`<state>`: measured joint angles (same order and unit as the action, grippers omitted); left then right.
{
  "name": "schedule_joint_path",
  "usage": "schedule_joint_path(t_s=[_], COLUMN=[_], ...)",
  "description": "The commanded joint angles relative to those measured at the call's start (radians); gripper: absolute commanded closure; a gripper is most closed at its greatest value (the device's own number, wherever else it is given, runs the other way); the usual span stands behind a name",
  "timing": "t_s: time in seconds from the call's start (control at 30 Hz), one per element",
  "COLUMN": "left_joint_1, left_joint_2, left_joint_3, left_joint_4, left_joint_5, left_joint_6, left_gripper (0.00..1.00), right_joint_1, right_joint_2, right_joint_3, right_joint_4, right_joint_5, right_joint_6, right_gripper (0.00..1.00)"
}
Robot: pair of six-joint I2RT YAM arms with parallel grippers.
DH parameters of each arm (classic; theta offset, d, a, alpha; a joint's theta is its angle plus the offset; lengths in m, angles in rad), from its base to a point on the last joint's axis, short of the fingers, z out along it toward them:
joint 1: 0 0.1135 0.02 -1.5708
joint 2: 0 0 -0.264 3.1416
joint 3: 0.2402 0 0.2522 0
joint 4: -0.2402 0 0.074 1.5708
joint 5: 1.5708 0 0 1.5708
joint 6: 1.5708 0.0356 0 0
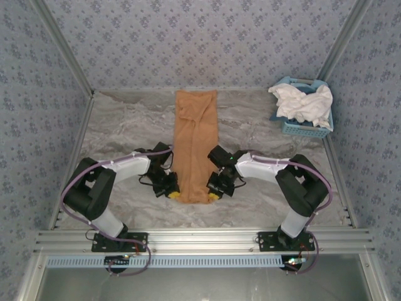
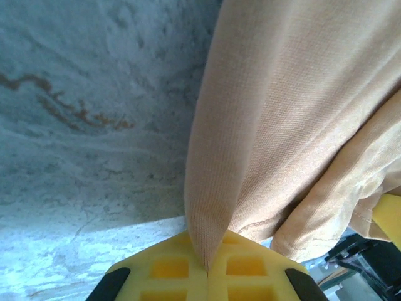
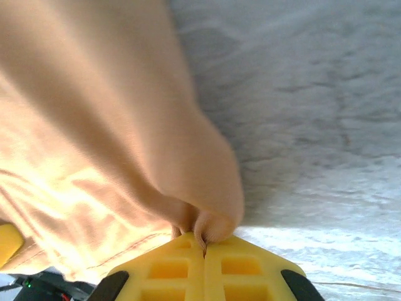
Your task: Fold and stack the t-shirts
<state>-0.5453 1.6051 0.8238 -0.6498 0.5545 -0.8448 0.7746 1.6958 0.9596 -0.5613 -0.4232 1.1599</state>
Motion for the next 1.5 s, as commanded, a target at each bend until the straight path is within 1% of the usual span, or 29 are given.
schedule_joint_path(t_s=[0.0,0.1,0.17,0.3,0.37,0.5,0.63,0.77,0.8,0.97,1.07,1.23,1.37,1.4,1.43,1.47], left_joint_1=[-0.001,-0.001,-0.001,-0.001,0.002,0.018,0.071,0.131,0.143,0.206,0.238,0.28,0.294,0.296,0.299,0.303], left_joint_2=[-0.063,-0.126,-0.176,-0.211,-0.205,-0.157,-0.112,-0.031,-0.004,0.174,0.277,0.432,0.57,0.602,0.638,0.668], left_joint_3=[-0.03,-0.043,-0.023,0.051,0.081,0.146,0.226,0.341,0.367,0.523,0.635,0.824,0.981,1.017,1.063,1.11], left_joint_4=[-0.083,-0.104,-0.117,-0.118,-0.088,-0.055,-0.034,-0.034,0.001,0.041,0.046,0.031,0.047,0.051,0.044,0.027], left_joint_5=[0.049,0.078,0.085,0.036,0.006,-0.042,-0.073,-0.091,-0.089,-0.068,-0.064,-0.059,-0.02,-0.01,-0.002,0.005], left_joint_6=[0.05,0.064,0.059,0.013,-0.036,-0.09,-0.132,-0.134,-0.131,-0.12,-0.117,-0.11,-0.096,-0.092,-0.086,-0.078], left_gripper=[1.0,1.0,1.0,1.0,1.0,1.0,1.0,1.0,1.0,1.0,1.0,1.0,0.99,0.94,0.82,0.69], right_joint_1=[0.009,0.017,0.015,-0.021,-0.044,-0.095,-0.144,-0.203,-0.216,-0.295,-0.328,-0.382,-0.422,-0.431,-0.44,-0.45], right_joint_2=[-0.055,-0.108,-0.157,-0.191,-0.184,-0.13,-0.039,0.053,0.072,0.204,0.313,0.481,0.603,0.634,0.662,0.682], right_joint_3=[0.024,0.032,0.052,0.137,0.179,0.289,0.419,0.538,0.563,0.667,0.791,0.994,1.103,1.128,1.153,1.172], right_joint_4=[-0.082,-0.142,-0.198,-0.284,-0.293,-0.304,-0.339,-0.342,-0.345,-0.285,-0.277,-0.301,-0.245,-0.237,-0.222,-0.198], right_joint_5=[0.005,-0.016,-0.018,0.004,0.016,0.026,0.036,0.031,0.029,0.0,-0.021,-0.03,-0.085,-0.096,-0.107,-0.116], right_joint_6=[-0.084,-0.132,-0.153,-0.191,-0.204,-0.25,-0.315,-0.349,-0.355,-0.342,-0.349,-0.364,-0.328,-0.328,-0.326,-0.325], right_gripper=[1.0,1.0,1.0,1.0,1.0,1.0,1.0,1.0,1.0,1.0,1.0,1.0,1.0,0.9,0.73,0.6])
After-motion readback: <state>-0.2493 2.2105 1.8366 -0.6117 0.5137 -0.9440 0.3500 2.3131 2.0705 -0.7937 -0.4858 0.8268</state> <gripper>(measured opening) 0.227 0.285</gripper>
